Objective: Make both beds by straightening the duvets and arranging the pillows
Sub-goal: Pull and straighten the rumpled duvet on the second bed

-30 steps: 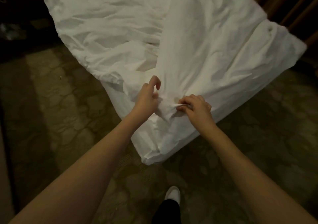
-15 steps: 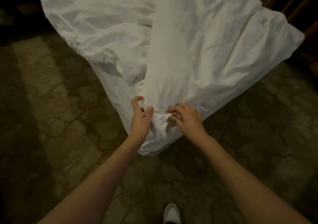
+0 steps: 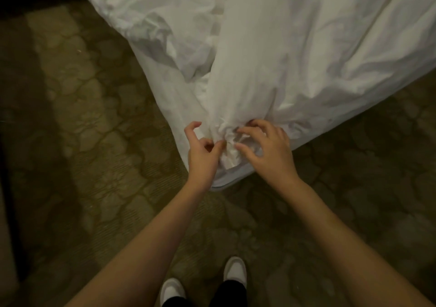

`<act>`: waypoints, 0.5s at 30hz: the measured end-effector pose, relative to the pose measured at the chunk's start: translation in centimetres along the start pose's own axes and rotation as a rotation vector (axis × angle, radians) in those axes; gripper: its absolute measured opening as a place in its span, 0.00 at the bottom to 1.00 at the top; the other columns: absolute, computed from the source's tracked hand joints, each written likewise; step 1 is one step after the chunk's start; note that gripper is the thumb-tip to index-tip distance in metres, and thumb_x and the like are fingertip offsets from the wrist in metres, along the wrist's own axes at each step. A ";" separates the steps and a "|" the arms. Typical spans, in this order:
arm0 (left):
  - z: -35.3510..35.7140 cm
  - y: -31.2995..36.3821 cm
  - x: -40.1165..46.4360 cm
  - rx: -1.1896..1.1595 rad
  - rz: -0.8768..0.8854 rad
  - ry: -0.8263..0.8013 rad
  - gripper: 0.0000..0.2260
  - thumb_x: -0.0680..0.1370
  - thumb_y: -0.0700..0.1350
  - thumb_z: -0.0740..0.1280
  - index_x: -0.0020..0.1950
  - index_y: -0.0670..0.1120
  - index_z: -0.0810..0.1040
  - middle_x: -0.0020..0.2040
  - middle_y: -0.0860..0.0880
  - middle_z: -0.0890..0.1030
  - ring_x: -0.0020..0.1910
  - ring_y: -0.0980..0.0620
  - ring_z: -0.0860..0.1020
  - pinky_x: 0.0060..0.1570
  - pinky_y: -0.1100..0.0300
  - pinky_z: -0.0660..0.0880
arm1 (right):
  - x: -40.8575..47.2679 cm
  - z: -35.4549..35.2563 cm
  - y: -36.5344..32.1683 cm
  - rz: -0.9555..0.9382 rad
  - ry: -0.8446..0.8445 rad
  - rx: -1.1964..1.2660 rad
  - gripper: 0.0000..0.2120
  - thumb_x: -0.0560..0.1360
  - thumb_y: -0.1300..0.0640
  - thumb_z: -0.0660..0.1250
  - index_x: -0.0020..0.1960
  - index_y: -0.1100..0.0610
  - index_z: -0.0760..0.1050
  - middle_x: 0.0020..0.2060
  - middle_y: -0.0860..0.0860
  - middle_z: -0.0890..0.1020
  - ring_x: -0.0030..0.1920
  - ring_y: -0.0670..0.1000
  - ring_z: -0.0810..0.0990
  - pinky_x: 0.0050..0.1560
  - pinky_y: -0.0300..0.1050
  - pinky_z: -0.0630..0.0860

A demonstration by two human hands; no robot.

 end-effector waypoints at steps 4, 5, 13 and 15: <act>-0.5 -1.0 -0.2 -0.084 -0.075 0.084 0.28 0.73 0.39 0.72 0.64 0.53 0.58 0.48 0.44 0.78 0.46 0.51 0.79 0.47 0.62 0.77 | 0.7 1.3 0.4 0.031 -0.030 -0.092 0.20 0.71 0.41 0.68 0.60 0.48 0.77 0.61 0.53 0.74 0.63 0.58 0.69 0.64 0.62 0.63; -0.4 -1.3 -0.4 -0.133 -0.097 0.067 0.28 0.74 0.38 0.71 0.64 0.52 0.58 0.51 0.42 0.78 0.49 0.49 0.80 0.49 0.60 0.78 | 1.1 1.6 0.5 0.053 -0.040 -0.106 0.20 0.71 0.42 0.69 0.60 0.47 0.77 0.62 0.53 0.73 0.64 0.58 0.67 0.66 0.60 0.61; 0.3 -2.6 -2.5 -0.194 -0.162 0.055 0.21 0.75 0.37 0.69 0.60 0.50 0.62 0.51 0.45 0.78 0.48 0.52 0.81 0.47 0.62 0.79 | 2.7 2.6 1.3 0.131 -0.034 -0.182 0.07 0.74 0.49 0.68 0.51 0.49 0.79 0.64 0.53 0.68 0.67 0.58 0.62 0.65 0.57 0.56; 0.5 -2.6 -3.0 -0.199 -0.159 0.046 0.19 0.75 0.37 0.70 0.58 0.50 0.65 0.52 0.46 0.77 0.50 0.52 0.80 0.49 0.61 0.79 | 2.8 2.3 1.6 0.118 -0.052 -0.194 0.06 0.75 0.51 0.68 0.51 0.50 0.78 0.65 0.54 0.67 0.66 0.58 0.62 0.64 0.56 0.56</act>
Point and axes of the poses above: each hand's wrist, its own x-axis towards the middle knuckle, its own z-axis out of the palm, y = z × x, the point moved 5 cm from there along x, towards the middle knuckle
